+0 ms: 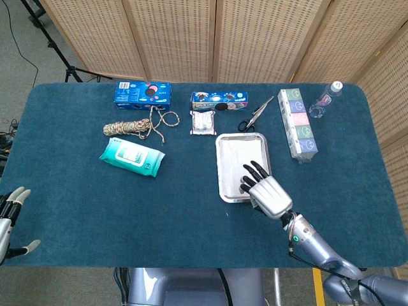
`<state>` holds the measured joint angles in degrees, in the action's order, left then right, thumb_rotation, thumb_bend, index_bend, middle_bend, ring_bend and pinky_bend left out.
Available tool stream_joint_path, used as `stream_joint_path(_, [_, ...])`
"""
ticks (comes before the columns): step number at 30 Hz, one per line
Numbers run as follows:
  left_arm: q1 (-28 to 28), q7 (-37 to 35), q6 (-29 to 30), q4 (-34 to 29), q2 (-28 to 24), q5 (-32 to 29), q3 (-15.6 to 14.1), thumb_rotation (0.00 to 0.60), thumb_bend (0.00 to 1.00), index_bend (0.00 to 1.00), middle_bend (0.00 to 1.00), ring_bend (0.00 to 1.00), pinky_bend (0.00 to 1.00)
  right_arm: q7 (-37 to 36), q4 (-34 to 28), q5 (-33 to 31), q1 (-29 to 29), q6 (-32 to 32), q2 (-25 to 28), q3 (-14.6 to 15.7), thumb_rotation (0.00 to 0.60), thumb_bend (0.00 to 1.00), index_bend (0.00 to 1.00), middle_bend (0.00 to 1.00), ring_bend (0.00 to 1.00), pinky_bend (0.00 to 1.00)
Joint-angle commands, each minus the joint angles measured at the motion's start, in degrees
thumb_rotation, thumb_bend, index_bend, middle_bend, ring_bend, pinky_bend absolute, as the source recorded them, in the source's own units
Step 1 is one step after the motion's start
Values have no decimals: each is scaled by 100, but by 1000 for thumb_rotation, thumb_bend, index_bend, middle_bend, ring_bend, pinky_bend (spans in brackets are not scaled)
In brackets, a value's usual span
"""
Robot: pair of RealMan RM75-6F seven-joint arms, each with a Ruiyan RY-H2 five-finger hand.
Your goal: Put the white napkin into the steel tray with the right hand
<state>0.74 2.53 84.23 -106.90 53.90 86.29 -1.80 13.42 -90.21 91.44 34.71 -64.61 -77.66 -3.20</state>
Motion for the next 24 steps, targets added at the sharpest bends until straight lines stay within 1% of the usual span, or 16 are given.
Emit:
stream_joint_path(1, [-8, -37, 16, 12, -13, 25, -6, 600, 0, 0, 0, 0, 0, 147, -131, 1049, -196, -892, 320, 266, 600, 929, 424, 307, 81, 0])
stream_joint_path(3, [-17, -62, 35, 18, -25, 68, -20, 600, 0, 0, 0, 0, 0, 223, -65, 1460, -282, -1294, 407, 323, 600, 825, 424, 299, 81, 0])
stream_joint_path(4, [-25, -80, 51, 23, -34, 101, -31, 600, 0, 0, 0, 0, 0, 243, -13, 1702, -340, -1552, 470, 352, 600, 684, 417, 284, 81, 0])
stream_joint_path(5, [-38, -99, 74, 28, -44, 139, -46, 600, 0, 0, 0, 0, 0, 263, 40, 1929, -426, -1852, 570, 381, 600, 495, 384, 254, 80, 0])
stream_joint_path(6, [-48, -114, 89, 33, -52, 164, -57, 600, 0, 0, 0, 0, 0, 265, 68, 2042, -504, -2028, 651, 421, 600, 367, 347, 225, 74, 0])
stream_joint_path(7, [-56, -128, 102, 39, -59, 186, -66, 600, 0, 0, 0, 0, 0, 262, 73, 2101, -576, -2157, 727, 450, 600, 196, 272, 172, 56, 0])
stream_joint_path(8, [-68, -145, 122, 46, -65, 216, -78, 600, 0, 0, 0, 0, 0, 235, 64, 2130, -679, -2322, 820, 474, 600, 84, 201, 117, 32, 0])
stream_joint_path(9, [-80, -155, 144, 52, -70, 242, -87, 600, 0, 0, 0, 0, 0, 199, 59, 2147, -766, -2468, 892, 490, 600, 39, 167, 87, 17, 0])
stream_joint_path(10, [-91, -162, 164, 59, -73, 268, -96, 600, 0, 0, 0, 0, 0, 157, 63, 2159, -835, -2579, 942, 502, 600, 6, 138, 57, 3, 0])
stream_joint_path(13, [-127, -172, 231, 84, -73, 333, -118, 600, 0, 0, 0, 0, 0, -22, 56, 2043, -1120, -2908, 1110, 558, 600, 0, 90, 13, 0, 0])
stream_joint_path(17, [-166, -170, 295, 131, -55, 393, -140, 600, 0, 0, 0, 0, 0, -299, 62, 1795, -1476, -3280, 1267, 595, 600, 0, 13, 0, 0, 0])
stream_joint_path(21, [-222, -200, 437, 197, 1, 476, -136, 600, 0, 0, 0, 0, 0, -829, 74, 1377, -1931, -3680, 1364, 653, 600, 0, 1, 0, 0, 0])
stream_joint_path(24, [-277, -237, 599, 290, 73, 572, -121, 600, 0, 0, 0, 0, 0, -1415, 89, 1038, -2290, -3930, 1394, 697, 600, 0, 0, 0, 0, 0])
